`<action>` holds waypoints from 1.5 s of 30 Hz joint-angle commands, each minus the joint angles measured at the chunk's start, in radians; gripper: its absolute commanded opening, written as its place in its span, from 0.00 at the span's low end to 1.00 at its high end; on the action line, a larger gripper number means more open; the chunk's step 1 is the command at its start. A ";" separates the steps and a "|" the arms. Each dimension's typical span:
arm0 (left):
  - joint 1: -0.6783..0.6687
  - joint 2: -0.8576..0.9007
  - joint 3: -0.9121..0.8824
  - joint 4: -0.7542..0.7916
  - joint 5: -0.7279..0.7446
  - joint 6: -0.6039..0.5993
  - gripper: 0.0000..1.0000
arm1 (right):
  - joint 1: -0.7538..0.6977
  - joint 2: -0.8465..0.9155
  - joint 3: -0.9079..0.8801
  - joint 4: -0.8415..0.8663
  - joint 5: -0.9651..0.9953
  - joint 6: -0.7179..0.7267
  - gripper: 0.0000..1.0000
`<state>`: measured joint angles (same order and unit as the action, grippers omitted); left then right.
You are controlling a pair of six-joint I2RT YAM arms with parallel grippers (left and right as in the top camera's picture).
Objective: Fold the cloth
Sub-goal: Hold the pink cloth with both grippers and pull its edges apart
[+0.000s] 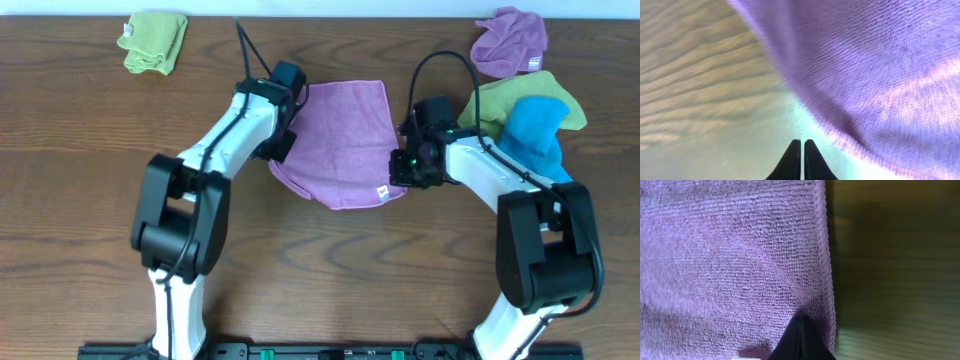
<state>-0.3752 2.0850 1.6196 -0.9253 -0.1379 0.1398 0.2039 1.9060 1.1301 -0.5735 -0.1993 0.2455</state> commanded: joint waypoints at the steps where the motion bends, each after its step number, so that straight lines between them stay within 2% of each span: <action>1: 0.003 -0.086 -0.006 -0.029 0.011 0.017 0.06 | -0.011 -0.031 -0.016 -0.003 0.064 0.004 0.01; 4: 0.003 -0.127 -0.006 -0.033 0.087 0.018 0.06 | -0.011 -0.056 -0.016 -0.002 0.060 0.004 0.01; 8: 0.003 -0.140 -0.013 -0.026 0.370 0.018 0.06 | -0.011 -0.090 -0.016 0.003 0.056 0.004 0.01; 10: 0.002 -0.126 -0.040 -0.020 0.461 0.018 0.06 | -0.011 -0.105 -0.016 0.006 0.050 0.004 0.01; 15: 0.001 -0.117 -0.105 -0.024 0.608 0.037 0.06 | -0.011 -0.117 -0.016 0.006 0.039 -0.013 0.01; 20: -0.003 -0.117 -0.171 -0.014 0.610 0.040 0.06 | -0.010 -0.117 -0.016 0.015 0.034 -0.015 0.01; 27: -0.048 -0.117 -0.315 0.117 0.610 -0.002 0.06 | -0.010 -0.117 -0.015 0.040 -0.011 -0.023 0.01; 35: -0.051 -0.118 -0.321 0.219 0.599 -0.051 0.06 | -0.007 -0.117 -0.015 0.031 -0.018 -0.026 0.01; 40: -0.051 -0.117 -0.321 0.256 0.477 -0.050 0.06 | -0.006 -0.117 -0.015 0.031 -0.018 -0.026 0.01; 45: -0.052 -0.117 -0.323 0.286 0.467 -0.050 0.06 | -0.006 -0.117 -0.015 0.028 -0.018 -0.026 0.01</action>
<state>-0.4282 1.9572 1.2938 -0.6441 0.3607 0.1009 0.2039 1.8050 1.1198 -0.5423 -0.2092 0.2302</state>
